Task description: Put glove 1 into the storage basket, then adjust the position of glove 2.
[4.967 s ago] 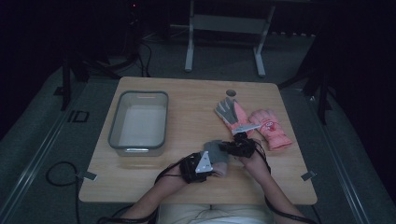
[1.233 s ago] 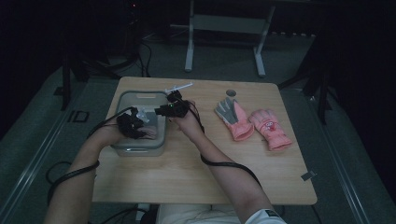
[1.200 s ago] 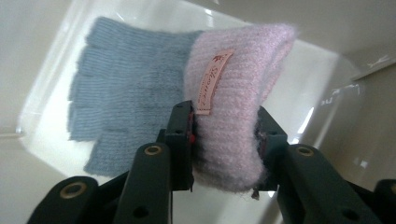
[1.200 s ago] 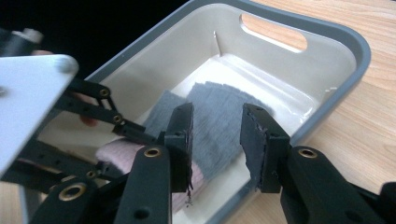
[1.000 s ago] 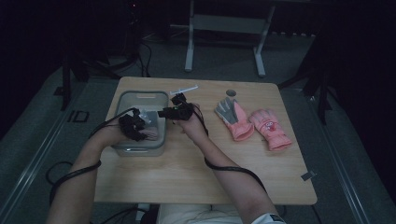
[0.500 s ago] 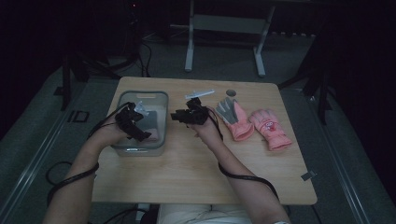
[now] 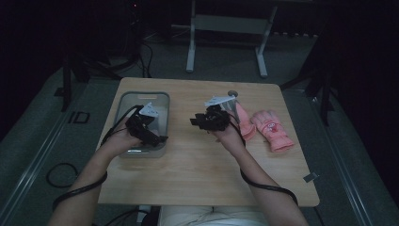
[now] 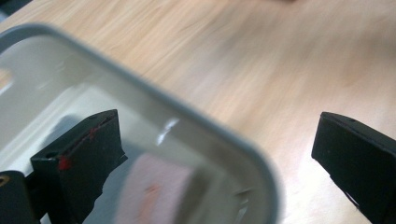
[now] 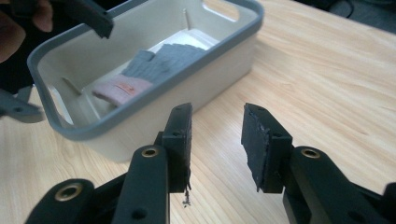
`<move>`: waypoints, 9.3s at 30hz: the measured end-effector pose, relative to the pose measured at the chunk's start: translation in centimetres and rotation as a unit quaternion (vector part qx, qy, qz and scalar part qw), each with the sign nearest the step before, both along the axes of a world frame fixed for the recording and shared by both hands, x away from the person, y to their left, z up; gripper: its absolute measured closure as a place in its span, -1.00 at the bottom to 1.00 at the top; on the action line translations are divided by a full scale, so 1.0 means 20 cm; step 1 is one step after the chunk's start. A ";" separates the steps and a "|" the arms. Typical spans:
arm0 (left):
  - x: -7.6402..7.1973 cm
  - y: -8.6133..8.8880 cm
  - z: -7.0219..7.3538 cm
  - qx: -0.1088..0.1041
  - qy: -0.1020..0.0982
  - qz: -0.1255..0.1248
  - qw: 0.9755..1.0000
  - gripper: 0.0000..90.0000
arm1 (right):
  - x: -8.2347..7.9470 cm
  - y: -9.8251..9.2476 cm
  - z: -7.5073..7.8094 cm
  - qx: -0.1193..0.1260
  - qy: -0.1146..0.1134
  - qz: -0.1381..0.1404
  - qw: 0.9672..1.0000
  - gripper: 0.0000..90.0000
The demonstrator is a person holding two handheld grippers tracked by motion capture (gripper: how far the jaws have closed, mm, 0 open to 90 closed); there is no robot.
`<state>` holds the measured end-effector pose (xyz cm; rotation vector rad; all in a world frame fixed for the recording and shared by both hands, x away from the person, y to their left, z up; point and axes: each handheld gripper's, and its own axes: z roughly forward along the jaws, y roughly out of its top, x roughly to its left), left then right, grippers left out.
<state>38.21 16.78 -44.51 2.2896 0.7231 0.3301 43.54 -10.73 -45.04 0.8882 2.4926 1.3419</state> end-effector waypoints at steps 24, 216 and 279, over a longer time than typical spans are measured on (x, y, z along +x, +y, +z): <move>-0.39 -0.42 -0.31 -0.072 -0.041 -0.009 0.996 -0.98 | -0.01 -0.54 -0.03 0.000 -0.025 -0.067 0.997 0.38; -0.48 -0.49 -0.52 -0.024 -0.046 -0.027 0.998 -0.98 | -0.28 -0.91 -0.07 -0.062 0.009 -0.378 0.924 0.93; -0.50 -0.49 -0.52 -0.019 -0.043 -0.037 0.998 -0.98 | -0.22 -0.93 -0.38 -0.166 0.014 -0.258 0.952 0.74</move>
